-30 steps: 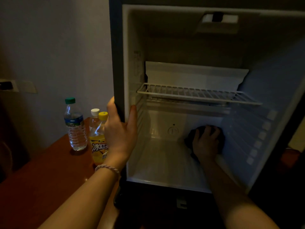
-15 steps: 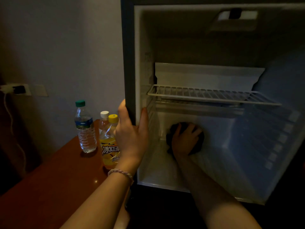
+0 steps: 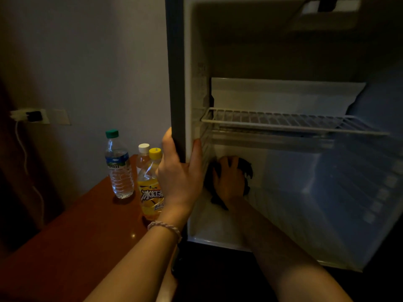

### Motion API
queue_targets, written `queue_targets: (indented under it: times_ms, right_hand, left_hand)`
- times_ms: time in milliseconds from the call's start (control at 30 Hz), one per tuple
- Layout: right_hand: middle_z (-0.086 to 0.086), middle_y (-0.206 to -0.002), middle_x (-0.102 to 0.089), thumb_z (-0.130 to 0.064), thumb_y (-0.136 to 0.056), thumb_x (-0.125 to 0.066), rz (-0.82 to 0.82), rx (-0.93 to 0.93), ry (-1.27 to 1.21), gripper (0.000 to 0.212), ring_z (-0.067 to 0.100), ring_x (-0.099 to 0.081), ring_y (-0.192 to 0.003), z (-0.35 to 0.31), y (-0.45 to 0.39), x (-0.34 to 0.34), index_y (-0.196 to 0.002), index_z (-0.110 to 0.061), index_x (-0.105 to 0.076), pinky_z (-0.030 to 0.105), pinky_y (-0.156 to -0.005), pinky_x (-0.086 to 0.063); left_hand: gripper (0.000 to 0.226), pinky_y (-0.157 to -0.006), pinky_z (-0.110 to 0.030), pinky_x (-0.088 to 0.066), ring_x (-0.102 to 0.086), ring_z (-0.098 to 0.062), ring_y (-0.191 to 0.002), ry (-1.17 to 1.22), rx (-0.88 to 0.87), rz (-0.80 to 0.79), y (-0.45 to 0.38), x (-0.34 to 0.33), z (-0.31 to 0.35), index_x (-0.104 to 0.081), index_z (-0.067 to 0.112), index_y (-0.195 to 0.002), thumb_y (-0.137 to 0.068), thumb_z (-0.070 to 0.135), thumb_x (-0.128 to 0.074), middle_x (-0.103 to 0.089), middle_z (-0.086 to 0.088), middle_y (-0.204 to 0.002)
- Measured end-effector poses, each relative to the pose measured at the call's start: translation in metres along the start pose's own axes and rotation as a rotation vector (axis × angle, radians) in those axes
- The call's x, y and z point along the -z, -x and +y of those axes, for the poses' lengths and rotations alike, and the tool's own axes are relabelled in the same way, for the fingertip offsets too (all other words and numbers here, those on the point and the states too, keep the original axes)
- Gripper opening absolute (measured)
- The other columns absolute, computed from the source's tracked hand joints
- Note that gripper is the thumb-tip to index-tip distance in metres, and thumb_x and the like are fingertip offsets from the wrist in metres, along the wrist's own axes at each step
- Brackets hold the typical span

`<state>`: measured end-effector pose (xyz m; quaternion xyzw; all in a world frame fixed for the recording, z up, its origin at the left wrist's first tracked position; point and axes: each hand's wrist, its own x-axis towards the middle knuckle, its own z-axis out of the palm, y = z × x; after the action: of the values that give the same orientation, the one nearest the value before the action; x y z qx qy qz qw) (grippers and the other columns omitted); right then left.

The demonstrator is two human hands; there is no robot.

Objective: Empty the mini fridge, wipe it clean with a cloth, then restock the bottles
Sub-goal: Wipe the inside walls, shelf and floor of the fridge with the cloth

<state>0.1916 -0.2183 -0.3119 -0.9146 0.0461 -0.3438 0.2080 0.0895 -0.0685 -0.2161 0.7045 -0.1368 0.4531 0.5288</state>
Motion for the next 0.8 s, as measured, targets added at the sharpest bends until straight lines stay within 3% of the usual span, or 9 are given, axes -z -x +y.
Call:
queue_targets:
  times_ms: [133,300,467,567,800]
  right_hand:
    - [0.017,-0.138,-0.041,-0.037,-0.099,-0.051,-0.037,0.025,0.073,0.035,0.040,-0.059,-0.087,0.015,0.002,0.016,-0.125,-0.014,-0.056,0.040,-0.069,-0.049]
    - [0.016,-0.143,-0.034,-0.035,-0.100,-0.049,-0.075,-0.057,0.151,0.040,0.042,-0.054,-0.107,0.048,0.006,0.045,-0.137,-0.019,-0.049,0.044,-0.083,-0.048]
    - [0.023,-0.136,-0.039,-0.026,-0.096,-0.056,0.057,-0.173,0.167,0.030,0.046,-0.048,-0.115,0.103,0.012,0.076,-0.121,-0.009,-0.054,0.050,-0.093,-0.044]
    - [0.030,-0.131,-0.044,-0.024,-0.096,-0.058,0.220,-0.231,0.210,0.028,0.047,-0.052,-0.107,0.133,0.017,0.096,-0.112,0.000,-0.058,0.051,-0.090,-0.045]
    - [0.028,-0.127,-0.048,-0.026,-0.099,-0.057,0.322,-0.331,0.107,0.030,0.044,-0.056,-0.103,0.136,0.017,0.093,-0.107,0.002,-0.057,0.047,-0.076,-0.049]
  left_hand:
    - [0.054,-0.072,-0.011,-0.048,-0.063,-0.009,-0.094,0.009,0.008,-0.012,-0.001,0.000,0.001,-0.040,0.013,-0.144,-0.098,0.035,-0.060,-0.059,0.007,-0.110]
    - [0.055,-0.071,-0.025,-0.057,-0.067,-0.014,-0.092,0.040,0.039,-0.029,-0.001,0.000,0.002,-0.040,0.013,-0.143,-0.098,0.038,-0.059,-0.064,-0.003,-0.112]
    - [0.053,-0.072,-0.038,-0.060,-0.068,-0.017,-0.091,0.049,0.055,-0.024,0.000,0.000,0.003,-0.040,0.015,-0.142,-0.098,0.040,-0.058,-0.064,-0.003,-0.112]
    - [0.053,-0.072,-0.038,-0.059,-0.066,-0.015,-0.090,0.045,0.059,-0.018,0.000,0.000,0.004,-0.041,0.014,-0.142,-0.098,0.037,-0.058,-0.063,0.000,-0.109]
    - [0.054,-0.073,-0.041,-0.060,-0.065,-0.014,-0.090,0.035,0.072,-0.006,0.000,0.000,0.006,-0.040,0.014,-0.143,-0.099,0.040,-0.058,-0.063,-0.001,-0.110]
